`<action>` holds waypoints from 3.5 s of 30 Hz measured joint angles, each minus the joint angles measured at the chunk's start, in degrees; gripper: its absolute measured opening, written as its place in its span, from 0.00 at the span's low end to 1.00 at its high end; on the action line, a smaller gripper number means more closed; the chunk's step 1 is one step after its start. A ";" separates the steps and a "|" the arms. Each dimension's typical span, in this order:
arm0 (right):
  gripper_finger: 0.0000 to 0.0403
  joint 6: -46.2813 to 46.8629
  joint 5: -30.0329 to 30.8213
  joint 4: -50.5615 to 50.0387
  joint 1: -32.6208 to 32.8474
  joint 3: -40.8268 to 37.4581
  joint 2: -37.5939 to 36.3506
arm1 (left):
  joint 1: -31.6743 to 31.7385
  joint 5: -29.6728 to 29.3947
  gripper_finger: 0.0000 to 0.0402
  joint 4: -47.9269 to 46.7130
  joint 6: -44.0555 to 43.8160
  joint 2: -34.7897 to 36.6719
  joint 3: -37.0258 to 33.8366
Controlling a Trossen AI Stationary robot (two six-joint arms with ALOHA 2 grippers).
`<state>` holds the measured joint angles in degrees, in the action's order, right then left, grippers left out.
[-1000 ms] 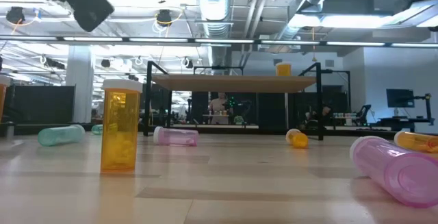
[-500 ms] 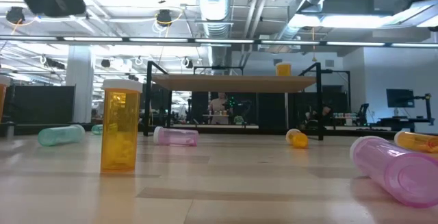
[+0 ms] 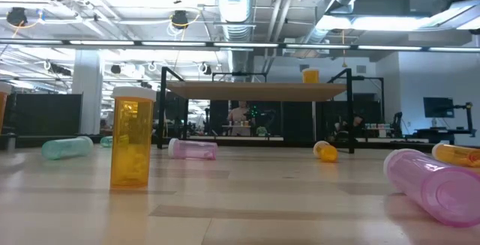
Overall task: Pick and place medicine bottles onto shelf by color
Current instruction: Put the large orange pill bottle on the shelf aligned with the other large orange pill bottle
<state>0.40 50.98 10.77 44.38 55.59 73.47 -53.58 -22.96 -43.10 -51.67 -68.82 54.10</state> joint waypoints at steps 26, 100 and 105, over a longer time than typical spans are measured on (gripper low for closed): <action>0.79 0.48 -0.07 -0.46 -1.13 0.00 0.00 | -4.72 -14.03 0.51 14.45 -6.33 -8.06 -10.89; 0.79 8.22 -3.69 -3.04 -6.16 -0.02 3.34 | 5.83 5.58 0.60 32.71 35.70 -32.58 6.98; 0.79 8.22 -3.69 -3.04 -6.16 -0.02 3.34 | 5.83 4.90 0.60 29.75 36.52 -32.58 7.00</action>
<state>8.62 47.29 7.73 38.22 55.57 76.82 -47.75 -18.05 -13.36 -15.16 -101.41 61.10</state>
